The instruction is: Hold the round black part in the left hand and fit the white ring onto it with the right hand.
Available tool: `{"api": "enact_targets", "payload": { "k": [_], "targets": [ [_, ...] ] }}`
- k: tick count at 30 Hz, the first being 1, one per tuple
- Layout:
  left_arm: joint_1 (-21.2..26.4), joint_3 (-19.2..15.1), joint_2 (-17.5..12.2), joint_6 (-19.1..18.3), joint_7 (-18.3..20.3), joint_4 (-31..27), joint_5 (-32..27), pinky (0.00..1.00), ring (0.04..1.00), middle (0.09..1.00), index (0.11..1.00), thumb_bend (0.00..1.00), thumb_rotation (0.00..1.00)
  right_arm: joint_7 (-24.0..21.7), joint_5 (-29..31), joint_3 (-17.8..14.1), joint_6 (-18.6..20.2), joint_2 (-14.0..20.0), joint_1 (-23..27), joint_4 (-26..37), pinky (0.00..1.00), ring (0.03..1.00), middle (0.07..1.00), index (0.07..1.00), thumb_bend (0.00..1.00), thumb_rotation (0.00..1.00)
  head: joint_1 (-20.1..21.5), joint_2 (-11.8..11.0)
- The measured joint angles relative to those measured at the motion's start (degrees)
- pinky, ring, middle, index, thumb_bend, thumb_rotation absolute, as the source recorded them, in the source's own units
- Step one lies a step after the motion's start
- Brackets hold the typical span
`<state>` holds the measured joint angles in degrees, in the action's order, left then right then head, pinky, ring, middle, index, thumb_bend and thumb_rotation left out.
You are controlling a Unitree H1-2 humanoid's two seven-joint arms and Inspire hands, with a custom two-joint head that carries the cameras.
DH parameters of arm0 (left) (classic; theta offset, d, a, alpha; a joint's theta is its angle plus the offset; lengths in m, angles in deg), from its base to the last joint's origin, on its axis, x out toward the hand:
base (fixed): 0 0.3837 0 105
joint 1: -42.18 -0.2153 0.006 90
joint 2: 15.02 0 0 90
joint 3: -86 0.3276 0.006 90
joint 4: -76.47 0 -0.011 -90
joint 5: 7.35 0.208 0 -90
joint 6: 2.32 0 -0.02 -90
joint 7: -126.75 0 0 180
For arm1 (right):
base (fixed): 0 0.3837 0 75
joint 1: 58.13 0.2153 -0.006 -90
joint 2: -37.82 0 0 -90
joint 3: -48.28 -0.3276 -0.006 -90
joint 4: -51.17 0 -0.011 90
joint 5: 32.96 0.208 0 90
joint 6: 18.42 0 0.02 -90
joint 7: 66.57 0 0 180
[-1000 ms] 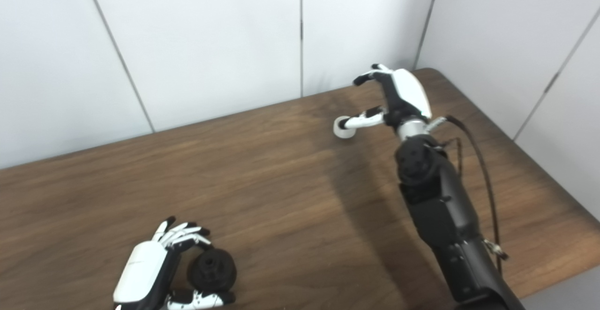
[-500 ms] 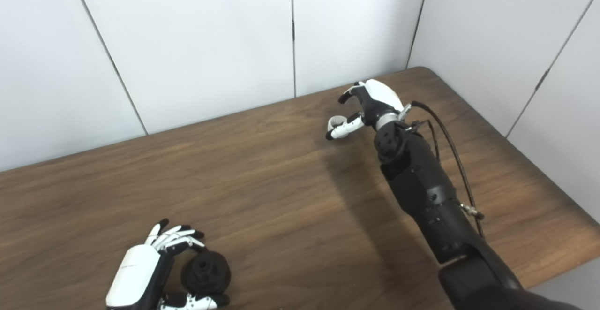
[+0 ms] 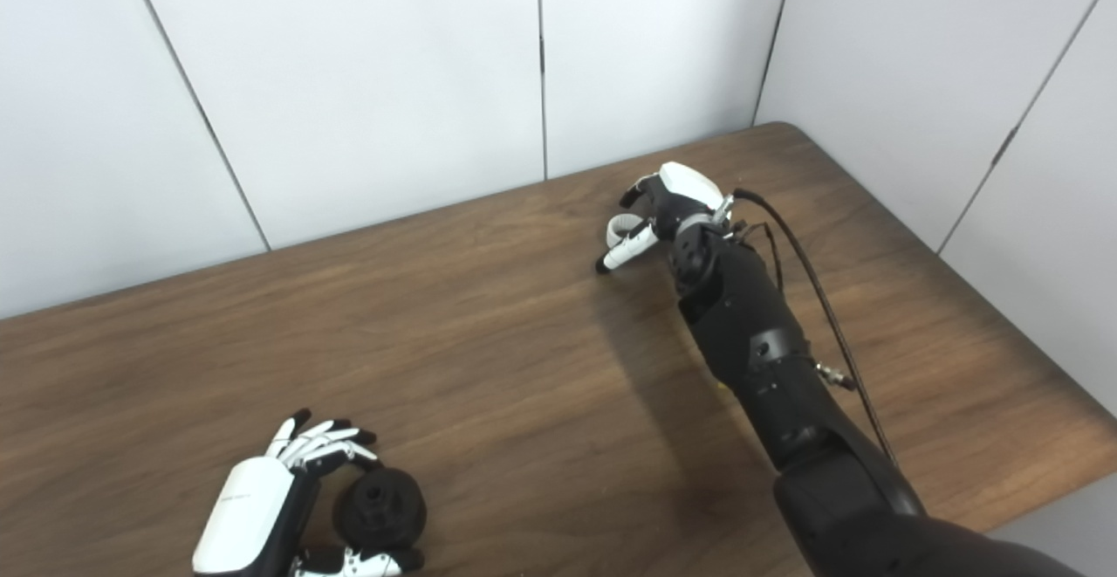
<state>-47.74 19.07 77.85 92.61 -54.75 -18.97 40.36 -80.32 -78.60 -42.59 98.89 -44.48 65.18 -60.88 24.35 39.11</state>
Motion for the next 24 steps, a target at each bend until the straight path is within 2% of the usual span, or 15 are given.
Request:
{"api": "enact_targets", "payload": {
  "k": [24],
  "targets": [
    [-0.8, -0.4, 0.0, 0.0, 0.2, -0.6, 0.1, 0.98, 0.847, 0.755, 0.486, 0.52, 0.05, -1.0, -1.1, -0.8, 0.0, 0.4, 0.1, 0.1, 0.98, 1.000, 0.922, 0.676, 0.86, 0.24, -0.2, 1.1]
  ]
}}
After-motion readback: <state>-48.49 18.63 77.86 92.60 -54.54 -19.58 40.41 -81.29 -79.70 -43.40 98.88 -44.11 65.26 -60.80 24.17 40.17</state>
